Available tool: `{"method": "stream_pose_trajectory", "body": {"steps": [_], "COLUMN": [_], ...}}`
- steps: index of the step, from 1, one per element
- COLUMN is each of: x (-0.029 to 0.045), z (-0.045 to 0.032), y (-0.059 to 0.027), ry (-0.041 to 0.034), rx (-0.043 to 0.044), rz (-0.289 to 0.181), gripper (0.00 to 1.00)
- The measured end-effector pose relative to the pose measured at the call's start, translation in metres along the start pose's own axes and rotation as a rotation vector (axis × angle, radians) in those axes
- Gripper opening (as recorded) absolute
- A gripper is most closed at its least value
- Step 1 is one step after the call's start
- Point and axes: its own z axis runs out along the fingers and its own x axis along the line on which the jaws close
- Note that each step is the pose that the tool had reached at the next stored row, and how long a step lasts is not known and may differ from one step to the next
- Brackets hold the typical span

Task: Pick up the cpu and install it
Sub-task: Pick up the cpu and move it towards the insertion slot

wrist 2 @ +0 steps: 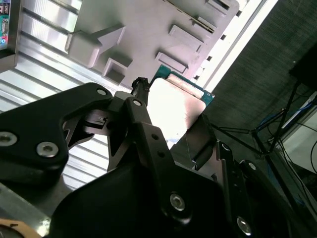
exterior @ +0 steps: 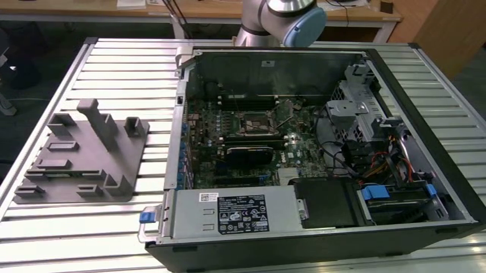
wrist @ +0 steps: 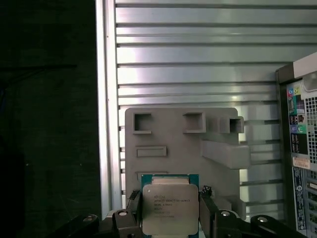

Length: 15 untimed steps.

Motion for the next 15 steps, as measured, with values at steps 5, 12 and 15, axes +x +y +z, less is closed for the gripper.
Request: {"method": "stream_pose_trajectory", "body": {"steps": [5, 12, 15], "x": [-0.0007, -0.0018, -0.0022], "z": [-0.0093, -0.0224, -0.0281], "y": [0.0008, 0.0017, 0.0021], "ry": [-0.0060, -0.0135, -0.0168], "rx": [-0.0005, -0.0009, -0.0011], "rz": [0.000, -0.001, -0.001], "gripper": [0.55, 0.55, 0.55]}}
